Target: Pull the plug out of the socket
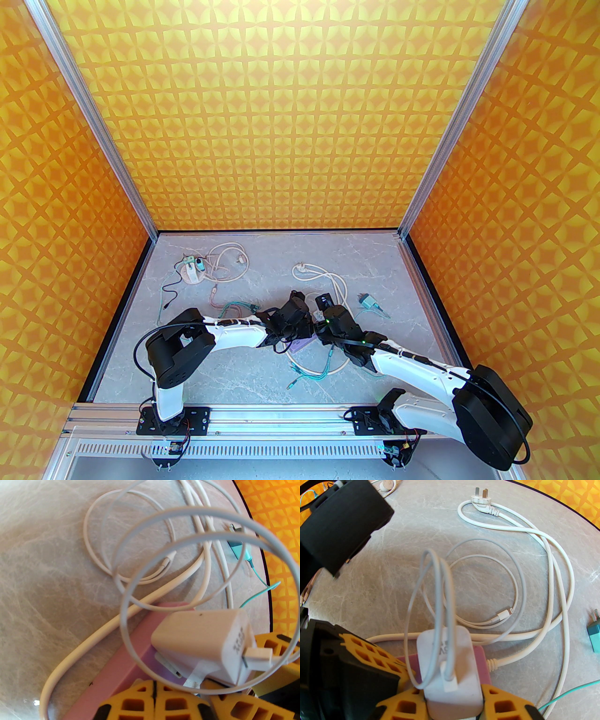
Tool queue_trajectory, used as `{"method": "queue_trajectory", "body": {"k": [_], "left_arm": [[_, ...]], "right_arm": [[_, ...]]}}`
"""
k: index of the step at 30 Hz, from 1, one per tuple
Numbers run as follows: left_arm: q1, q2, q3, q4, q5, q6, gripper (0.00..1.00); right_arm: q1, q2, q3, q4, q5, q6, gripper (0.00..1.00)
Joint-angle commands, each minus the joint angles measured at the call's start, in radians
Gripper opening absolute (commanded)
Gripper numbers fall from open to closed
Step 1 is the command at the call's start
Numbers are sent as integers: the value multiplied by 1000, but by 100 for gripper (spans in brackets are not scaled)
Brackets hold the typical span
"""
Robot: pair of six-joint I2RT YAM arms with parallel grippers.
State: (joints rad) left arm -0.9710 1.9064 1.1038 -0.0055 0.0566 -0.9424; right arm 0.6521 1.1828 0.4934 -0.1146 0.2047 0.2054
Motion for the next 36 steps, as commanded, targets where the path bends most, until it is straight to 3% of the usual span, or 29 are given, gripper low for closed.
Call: {"method": "queue_trajectory", "body": {"k": [1, 8, 14, 23, 29, 36], "left_arm": [[8, 74, -10, -118, 13, -31, 0], [11, 107, 21, -169, 13, -27, 0], [15, 102, 7, -155, 15, -27, 0], [15, 91, 10, -152, 15, -10, 0], [15, 42, 22, -152, 14, 33, 0], [15, -78, 87, -195, -2, 139, 5]], "right_arm": [[4, -37, 13, 44, -54, 24, 16], [7, -86, 70, 2, -82, 2, 8], [20, -53, 84, -24, -35, -3, 14], [15, -183, 99, -67, 70, 36, 18], [-45, -223, 136, -100, 101, 102, 19], [-181, -88, 238, -129, 91, 180, 20]]}}
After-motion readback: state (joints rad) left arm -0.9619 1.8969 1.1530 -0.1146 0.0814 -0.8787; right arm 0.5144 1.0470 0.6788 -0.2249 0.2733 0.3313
